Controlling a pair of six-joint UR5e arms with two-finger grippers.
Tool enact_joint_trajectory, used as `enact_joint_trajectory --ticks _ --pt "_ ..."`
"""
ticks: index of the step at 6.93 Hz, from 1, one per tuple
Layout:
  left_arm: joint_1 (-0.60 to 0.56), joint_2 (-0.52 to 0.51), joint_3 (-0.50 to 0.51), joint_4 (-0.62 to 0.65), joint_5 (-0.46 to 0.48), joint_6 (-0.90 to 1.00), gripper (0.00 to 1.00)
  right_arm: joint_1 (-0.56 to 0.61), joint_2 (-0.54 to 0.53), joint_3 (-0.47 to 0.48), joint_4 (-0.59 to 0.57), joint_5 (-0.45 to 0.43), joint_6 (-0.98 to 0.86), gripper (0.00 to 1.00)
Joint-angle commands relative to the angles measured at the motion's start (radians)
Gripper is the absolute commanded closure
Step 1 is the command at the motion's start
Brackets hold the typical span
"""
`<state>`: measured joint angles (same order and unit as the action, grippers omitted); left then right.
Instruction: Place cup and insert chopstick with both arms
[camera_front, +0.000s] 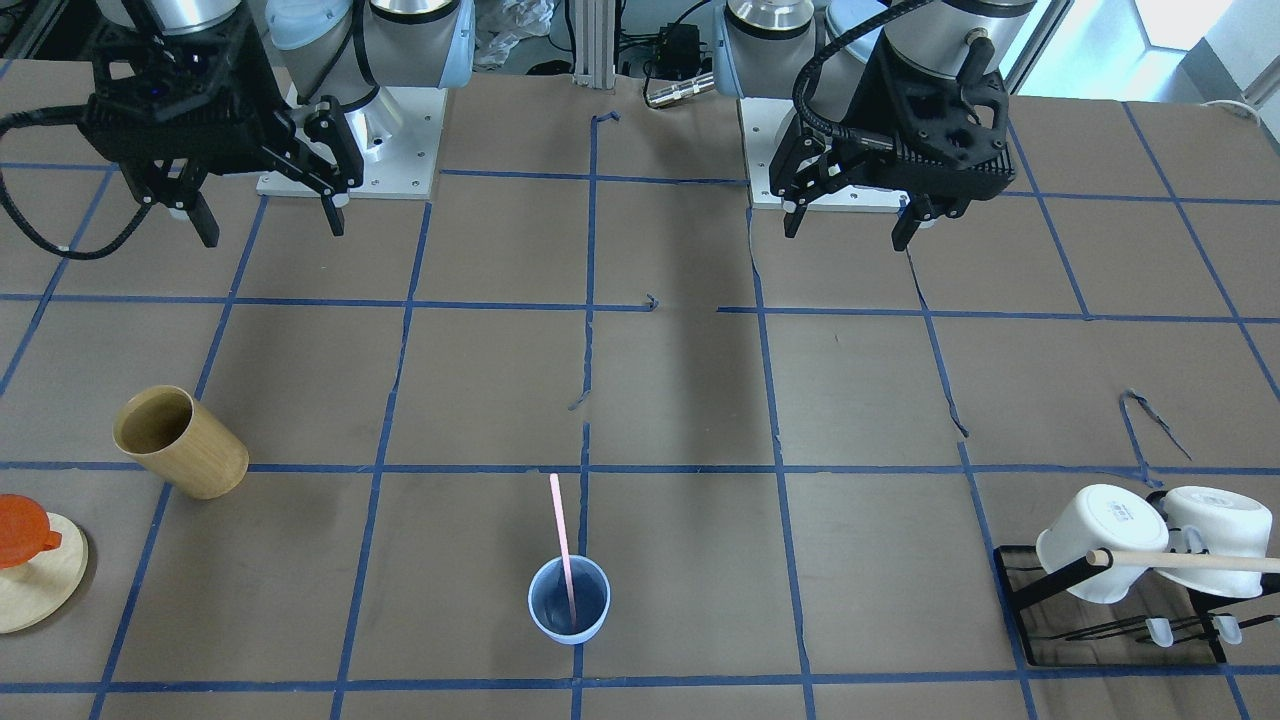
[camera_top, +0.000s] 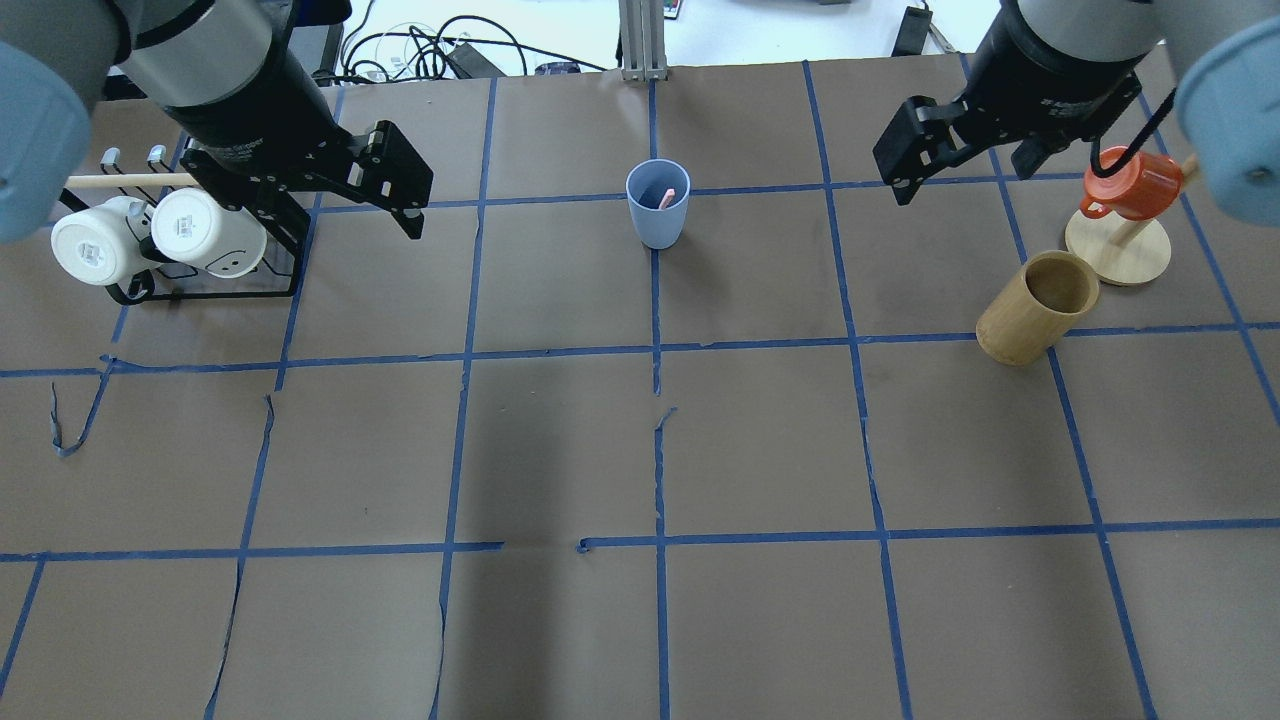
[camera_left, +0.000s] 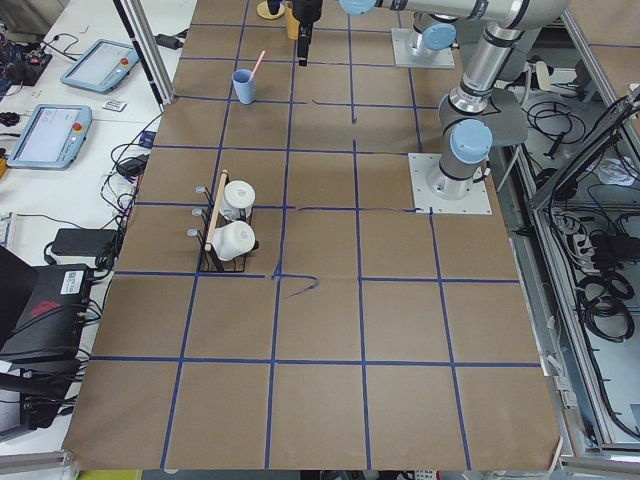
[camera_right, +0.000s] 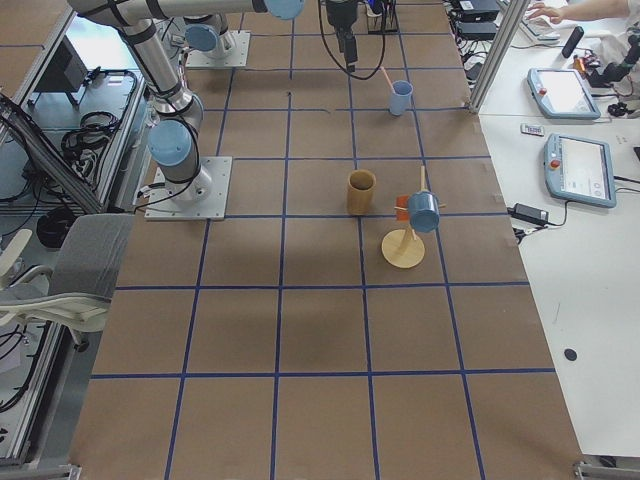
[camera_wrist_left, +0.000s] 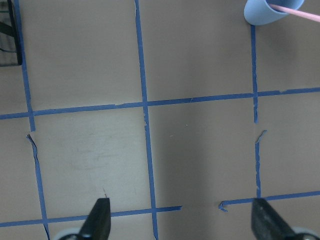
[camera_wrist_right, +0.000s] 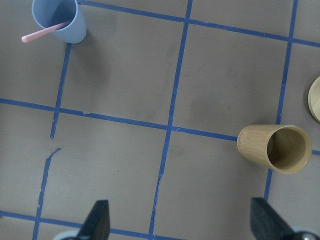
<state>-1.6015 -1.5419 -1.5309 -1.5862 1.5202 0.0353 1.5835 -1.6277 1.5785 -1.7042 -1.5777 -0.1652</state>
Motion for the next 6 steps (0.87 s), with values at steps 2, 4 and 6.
enact_joint_trajectory --ticks 2,4,6 --pt "0.000 0.000 0.002 0.000 0.002 0.000 0.00 0.013 0.018 -0.011 -0.035 0.008 0.024 0.00" --pt "0.000 0.000 0.002 0.000 0.002 -0.002 0.00 0.006 0.020 -0.014 -0.028 0.074 0.026 0.00" --pt "0.000 0.000 0.002 -0.001 0.002 0.000 0.00 0.003 0.020 -0.066 0.050 0.074 0.053 0.00"
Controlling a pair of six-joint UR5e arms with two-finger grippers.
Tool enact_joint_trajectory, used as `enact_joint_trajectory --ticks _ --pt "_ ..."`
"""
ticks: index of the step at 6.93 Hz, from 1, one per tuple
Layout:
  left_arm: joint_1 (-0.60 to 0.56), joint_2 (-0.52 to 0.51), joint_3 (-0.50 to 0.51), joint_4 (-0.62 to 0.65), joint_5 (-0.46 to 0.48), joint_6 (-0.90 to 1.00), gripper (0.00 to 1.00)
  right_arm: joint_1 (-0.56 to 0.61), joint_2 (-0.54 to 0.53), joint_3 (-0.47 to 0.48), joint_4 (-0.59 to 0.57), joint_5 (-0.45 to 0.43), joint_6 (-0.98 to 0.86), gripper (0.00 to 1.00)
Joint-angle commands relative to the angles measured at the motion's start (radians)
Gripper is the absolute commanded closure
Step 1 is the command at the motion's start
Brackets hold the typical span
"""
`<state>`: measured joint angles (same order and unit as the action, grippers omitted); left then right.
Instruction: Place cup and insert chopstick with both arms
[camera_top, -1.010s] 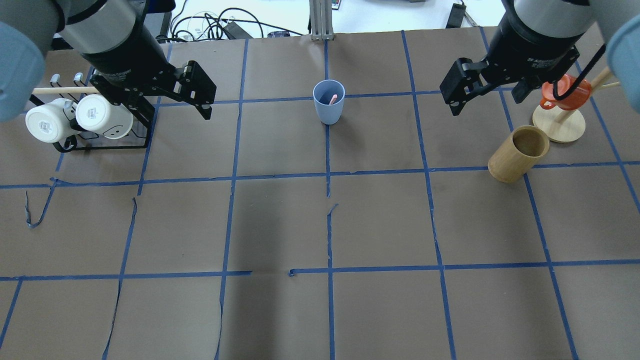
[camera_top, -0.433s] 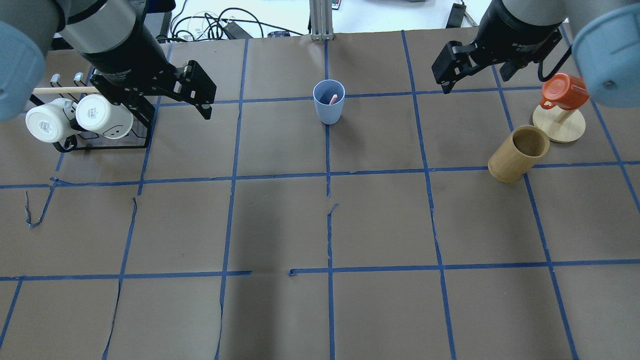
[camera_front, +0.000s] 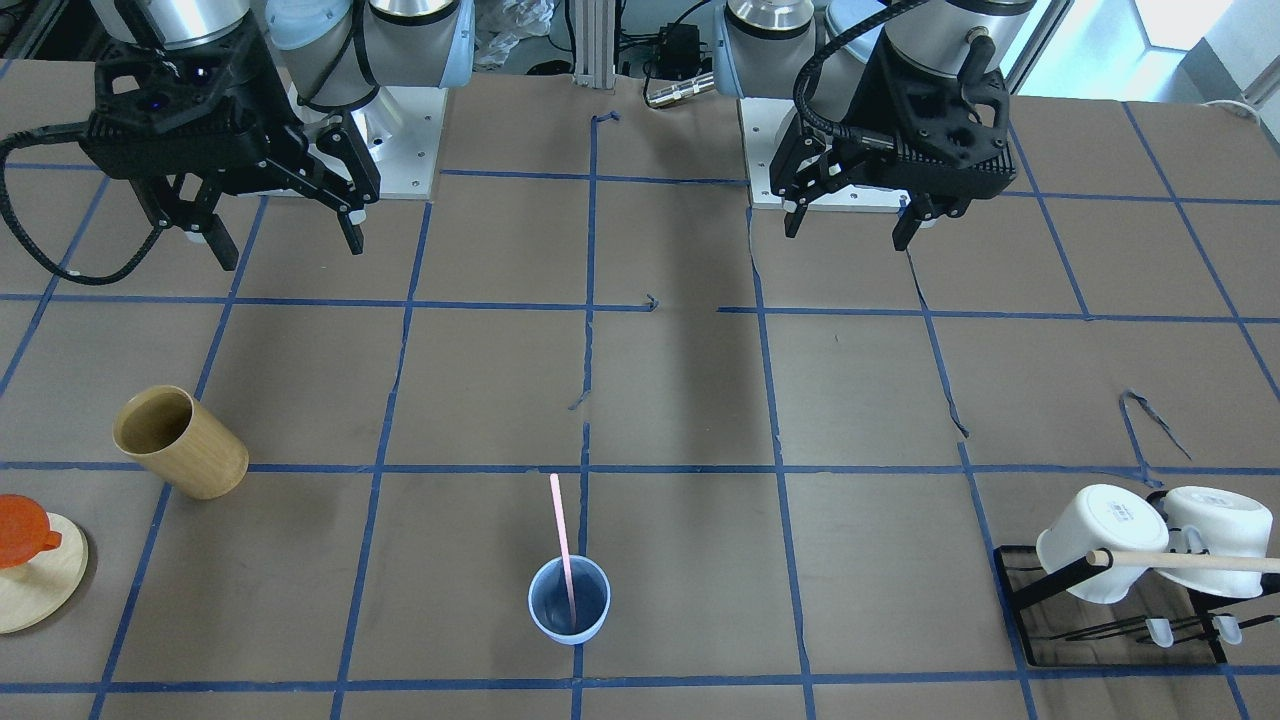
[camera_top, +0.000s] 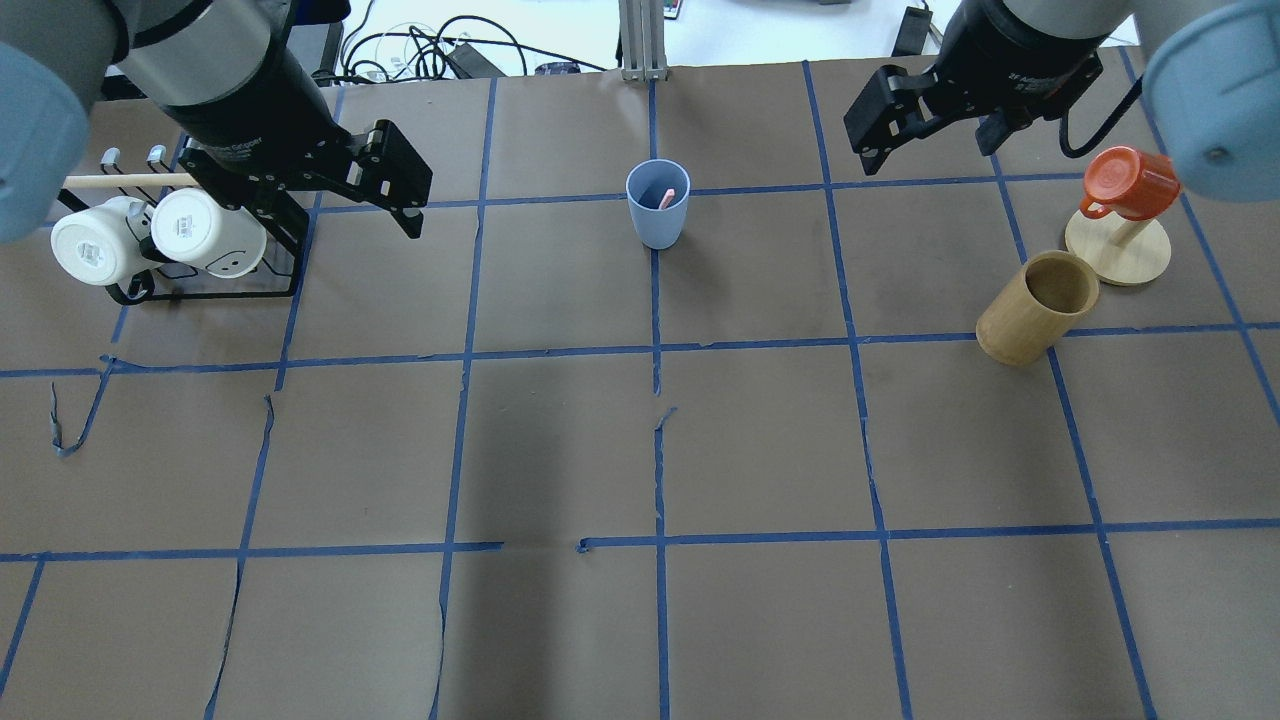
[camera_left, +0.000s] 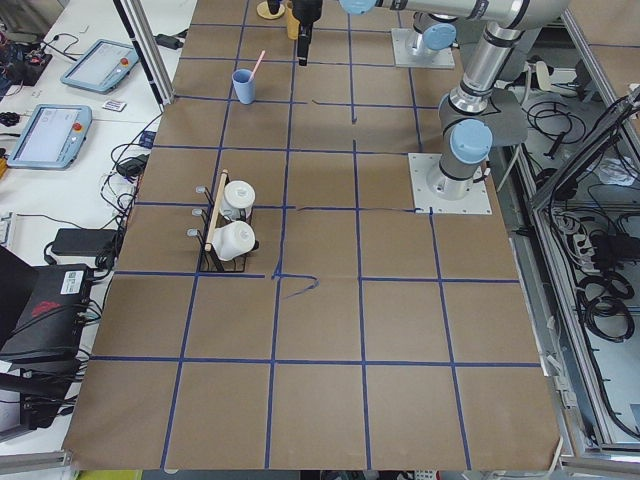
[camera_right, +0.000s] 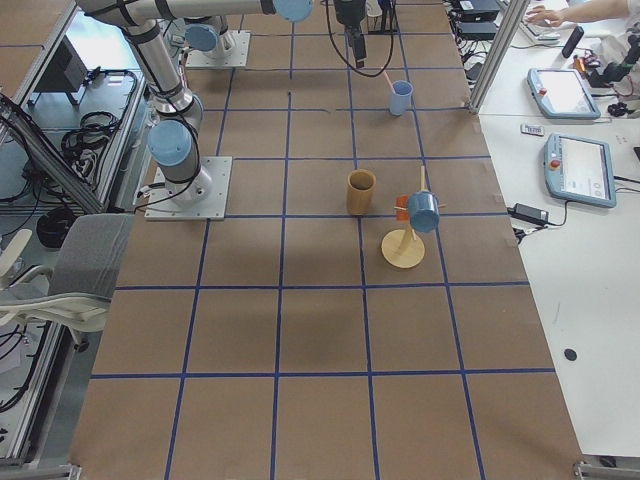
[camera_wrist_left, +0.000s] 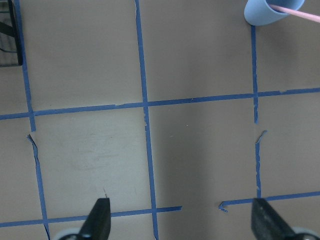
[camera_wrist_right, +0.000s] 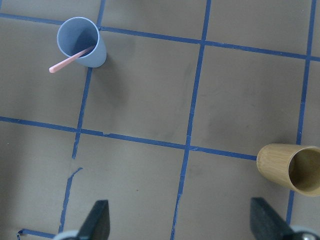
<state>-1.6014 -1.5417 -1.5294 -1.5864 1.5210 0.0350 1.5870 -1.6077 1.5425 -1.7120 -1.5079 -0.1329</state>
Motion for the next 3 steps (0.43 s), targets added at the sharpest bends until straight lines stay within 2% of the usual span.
enact_joint_trajectory --ticks 1,3 --pt "0.000 0.000 0.000 -0.001 0.001 0.000 0.00 -0.002 0.002 -0.033 0.078 -0.008 0.030 0.00" --pt "0.000 0.000 0.000 0.000 -0.001 -0.001 0.00 -0.004 0.003 -0.022 0.087 -0.006 0.038 0.00"
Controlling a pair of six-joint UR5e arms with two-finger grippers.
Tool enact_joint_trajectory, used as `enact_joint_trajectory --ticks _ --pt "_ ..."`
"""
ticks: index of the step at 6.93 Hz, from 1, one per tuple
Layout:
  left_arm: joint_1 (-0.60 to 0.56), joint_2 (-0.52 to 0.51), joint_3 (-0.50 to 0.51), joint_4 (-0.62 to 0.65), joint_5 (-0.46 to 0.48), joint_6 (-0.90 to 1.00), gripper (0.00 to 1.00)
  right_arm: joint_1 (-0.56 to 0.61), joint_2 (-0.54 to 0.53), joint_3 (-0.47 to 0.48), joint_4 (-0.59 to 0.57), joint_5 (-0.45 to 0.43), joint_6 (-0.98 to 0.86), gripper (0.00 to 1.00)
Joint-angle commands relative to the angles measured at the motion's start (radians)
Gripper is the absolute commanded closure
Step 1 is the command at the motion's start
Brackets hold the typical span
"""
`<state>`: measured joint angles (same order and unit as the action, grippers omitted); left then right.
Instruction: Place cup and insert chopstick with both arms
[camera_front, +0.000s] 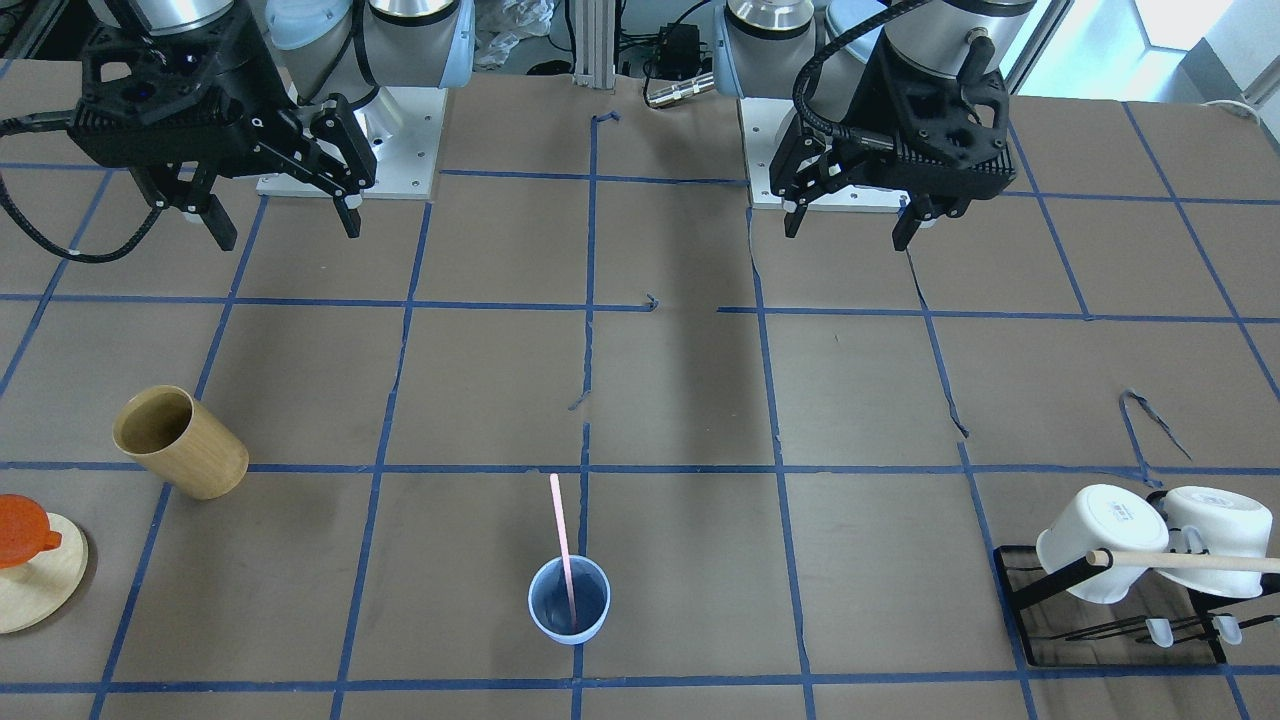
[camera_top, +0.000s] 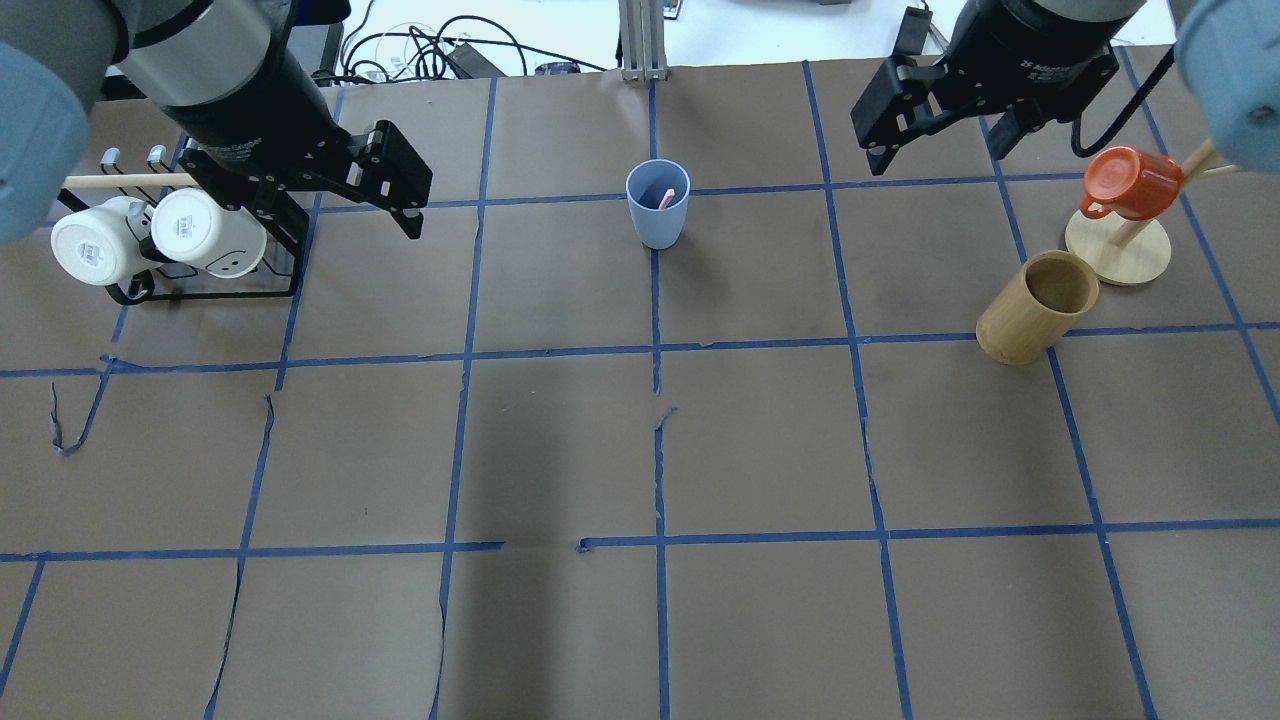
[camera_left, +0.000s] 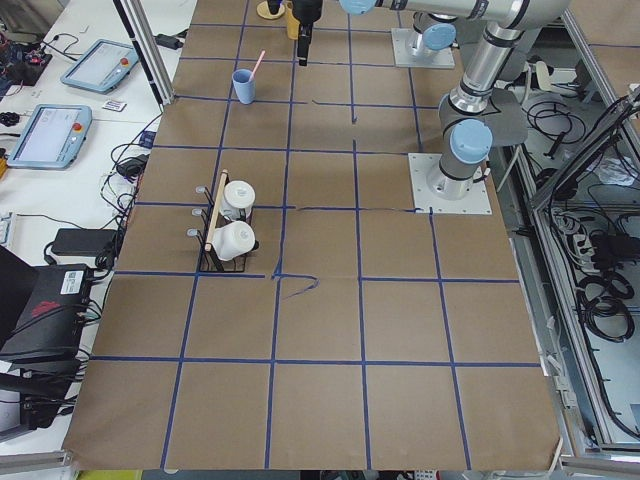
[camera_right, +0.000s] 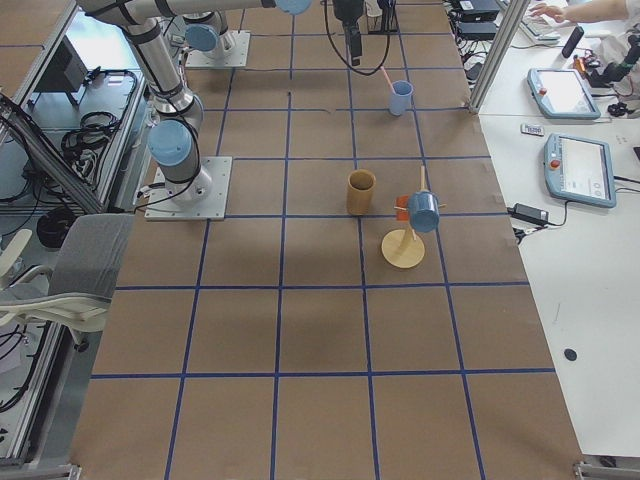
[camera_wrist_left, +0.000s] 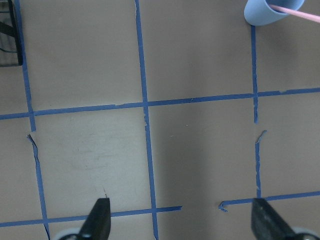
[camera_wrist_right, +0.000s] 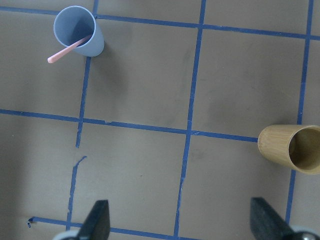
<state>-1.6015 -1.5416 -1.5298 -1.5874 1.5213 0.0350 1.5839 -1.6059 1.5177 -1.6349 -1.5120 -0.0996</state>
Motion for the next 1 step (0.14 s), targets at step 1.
enact_joint_trajectory --ticks 1 --pt "0.000 0.002 0.000 0.000 0.000 0.000 0.00 -0.001 0.000 0.006 0.013 -0.004 0.004 0.00"
